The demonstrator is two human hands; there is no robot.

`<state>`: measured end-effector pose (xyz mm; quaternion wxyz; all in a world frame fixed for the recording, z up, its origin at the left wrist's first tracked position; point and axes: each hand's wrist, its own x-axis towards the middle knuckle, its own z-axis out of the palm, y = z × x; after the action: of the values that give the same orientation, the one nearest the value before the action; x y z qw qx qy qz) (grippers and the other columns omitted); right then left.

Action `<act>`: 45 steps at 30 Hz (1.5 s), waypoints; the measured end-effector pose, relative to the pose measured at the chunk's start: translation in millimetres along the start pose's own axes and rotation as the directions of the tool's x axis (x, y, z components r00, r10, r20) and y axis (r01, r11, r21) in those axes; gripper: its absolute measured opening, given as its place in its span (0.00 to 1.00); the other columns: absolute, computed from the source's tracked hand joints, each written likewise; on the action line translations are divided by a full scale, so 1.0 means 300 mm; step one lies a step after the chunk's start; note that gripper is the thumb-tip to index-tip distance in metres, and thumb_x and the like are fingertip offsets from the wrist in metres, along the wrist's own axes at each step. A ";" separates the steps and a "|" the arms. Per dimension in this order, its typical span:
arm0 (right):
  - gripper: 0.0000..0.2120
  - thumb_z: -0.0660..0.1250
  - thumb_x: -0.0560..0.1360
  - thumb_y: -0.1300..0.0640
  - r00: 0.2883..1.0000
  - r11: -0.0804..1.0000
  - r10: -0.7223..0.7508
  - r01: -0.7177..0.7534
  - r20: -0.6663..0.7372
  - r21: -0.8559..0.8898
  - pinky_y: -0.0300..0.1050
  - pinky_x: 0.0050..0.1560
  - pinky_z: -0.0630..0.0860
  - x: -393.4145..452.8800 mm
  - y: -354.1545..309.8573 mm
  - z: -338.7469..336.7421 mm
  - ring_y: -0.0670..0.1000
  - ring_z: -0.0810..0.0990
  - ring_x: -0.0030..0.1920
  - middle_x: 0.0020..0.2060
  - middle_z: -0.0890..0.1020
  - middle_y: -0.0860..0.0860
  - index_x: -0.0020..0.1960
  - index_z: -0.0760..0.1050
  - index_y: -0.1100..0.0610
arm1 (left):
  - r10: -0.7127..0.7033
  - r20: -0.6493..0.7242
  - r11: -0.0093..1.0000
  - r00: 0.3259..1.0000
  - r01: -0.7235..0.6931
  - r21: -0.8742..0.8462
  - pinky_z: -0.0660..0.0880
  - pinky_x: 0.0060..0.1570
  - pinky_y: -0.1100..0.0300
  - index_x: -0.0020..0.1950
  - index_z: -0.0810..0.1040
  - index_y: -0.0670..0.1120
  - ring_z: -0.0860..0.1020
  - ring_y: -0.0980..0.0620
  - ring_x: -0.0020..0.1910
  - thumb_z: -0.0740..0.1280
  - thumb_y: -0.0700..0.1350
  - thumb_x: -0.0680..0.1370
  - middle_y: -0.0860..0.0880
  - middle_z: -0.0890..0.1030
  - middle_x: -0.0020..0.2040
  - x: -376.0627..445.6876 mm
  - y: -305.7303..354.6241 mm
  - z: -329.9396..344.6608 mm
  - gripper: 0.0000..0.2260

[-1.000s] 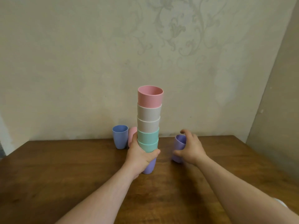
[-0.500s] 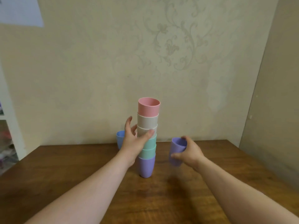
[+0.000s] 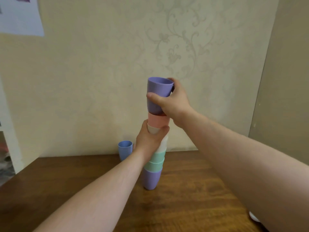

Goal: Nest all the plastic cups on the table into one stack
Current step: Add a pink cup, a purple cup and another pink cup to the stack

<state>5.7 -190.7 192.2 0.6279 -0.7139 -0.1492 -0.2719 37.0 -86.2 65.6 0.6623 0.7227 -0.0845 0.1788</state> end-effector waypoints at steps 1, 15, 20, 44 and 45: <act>0.33 0.85 0.68 0.51 1.000 1.000 0.001 -0.001 0.002 -0.024 0.50 0.51 0.86 -0.005 0.011 0.011 0.49 0.85 0.54 0.57 0.83 0.46 0.68 0.73 0.47 | 0.013 0.000 1.000 1.000 -0.013 0.021 0.83 0.54 0.48 0.62 0.78 0.59 0.87 0.51 0.51 0.76 0.65 0.68 0.56 0.88 0.51 -0.004 -0.003 0.006 0.25; 0.31 0.79 0.76 0.60 0.953 0.967 0.210 -0.235 0.220 0.093 0.47 0.50 0.84 -0.032 0.146 0.088 0.53 0.84 0.53 0.62 0.83 0.53 0.73 0.69 0.48 | 0.032 -0.058 0.999 0.998 -0.030 0.039 0.77 0.52 0.58 0.65 0.70 0.63 0.82 0.60 0.51 0.81 0.55 0.70 0.62 0.81 0.54 0.041 -0.033 -0.053 0.29; 0.31 0.80 0.74 0.59 0.962 0.972 0.204 -0.221 0.182 0.082 0.50 0.52 0.85 -0.036 0.159 0.109 0.55 0.85 0.56 0.61 0.83 0.52 0.72 0.69 0.47 | 0.053 -0.009 0.993 0.999 -0.051 0.110 0.80 0.58 0.58 0.70 0.67 0.64 0.82 0.60 0.57 0.85 0.50 0.71 0.62 0.81 0.59 0.049 -0.074 -0.077 0.36; 0.33 0.86 0.66 0.51 0.910 0.895 0.407 -0.380 0.080 -0.232 0.51 0.59 0.82 -0.334 0.744 -0.006 0.46 0.85 0.57 0.56 0.85 0.42 0.66 0.75 0.43 | -0.154 0.433 0.561 0.888 -0.282 0.778 0.77 0.67 0.57 0.84 0.68 0.56 0.76 0.49 0.72 0.71 0.43 0.78 0.53 0.72 0.76 -0.015 -0.430 -0.209 0.34; 0.32 0.85 0.67 0.51 0.907 0.893 0.412 -0.384 0.083 -0.237 0.51 0.60 0.82 -0.323 0.753 -0.016 0.46 0.84 0.57 0.56 0.84 0.42 0.66 0.74 0.43 | -0.153 0.414 0.506 0.897 -0.289 0.813 0.76 0.68 0.54 0.84 0.68 0.56 0.74 0.46 0.73 0.70 0.43 0.79 0.51 0.68 0.78 0.014 -0.431 -0.211 0.33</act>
<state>51.7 -220.6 -47.4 0.5781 -0.8092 -0.0103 -0.1045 78.0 -9.2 -49.1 0.1715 0.9705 -0.1592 0.0574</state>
